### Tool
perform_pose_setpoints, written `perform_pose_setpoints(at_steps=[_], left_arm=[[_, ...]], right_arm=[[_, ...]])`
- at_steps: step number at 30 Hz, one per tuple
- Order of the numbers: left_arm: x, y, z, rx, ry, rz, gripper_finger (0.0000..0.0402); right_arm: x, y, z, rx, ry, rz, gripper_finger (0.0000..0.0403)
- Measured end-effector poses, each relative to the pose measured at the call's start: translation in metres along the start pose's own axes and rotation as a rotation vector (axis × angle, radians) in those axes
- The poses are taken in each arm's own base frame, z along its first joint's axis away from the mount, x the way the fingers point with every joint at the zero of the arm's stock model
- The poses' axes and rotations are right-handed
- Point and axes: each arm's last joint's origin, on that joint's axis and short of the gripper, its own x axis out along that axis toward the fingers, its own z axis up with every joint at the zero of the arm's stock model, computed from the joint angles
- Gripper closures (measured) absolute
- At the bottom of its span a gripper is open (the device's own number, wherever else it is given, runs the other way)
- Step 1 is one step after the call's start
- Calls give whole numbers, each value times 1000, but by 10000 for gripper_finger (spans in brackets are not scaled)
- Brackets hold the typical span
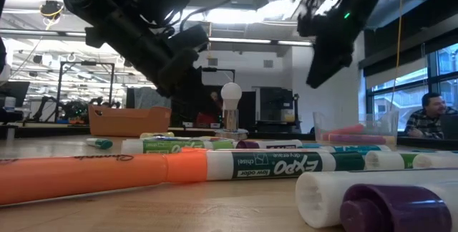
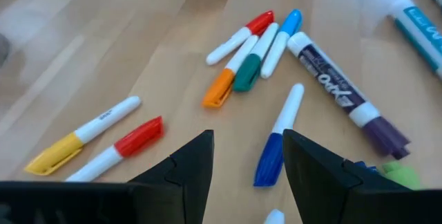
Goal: Pick & Place Markers
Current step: Put the light blue marker pen into the orange bin
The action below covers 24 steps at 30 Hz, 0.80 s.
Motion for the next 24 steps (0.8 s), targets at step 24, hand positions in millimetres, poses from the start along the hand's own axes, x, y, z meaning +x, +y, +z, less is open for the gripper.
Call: perform_pose_setpoints(at_steps=[24], left_arm=[[-3, -9, 4, 72, -62, -11, 235]], right_arm=[[8, 147, -105, -322, 440, 385, 281]])
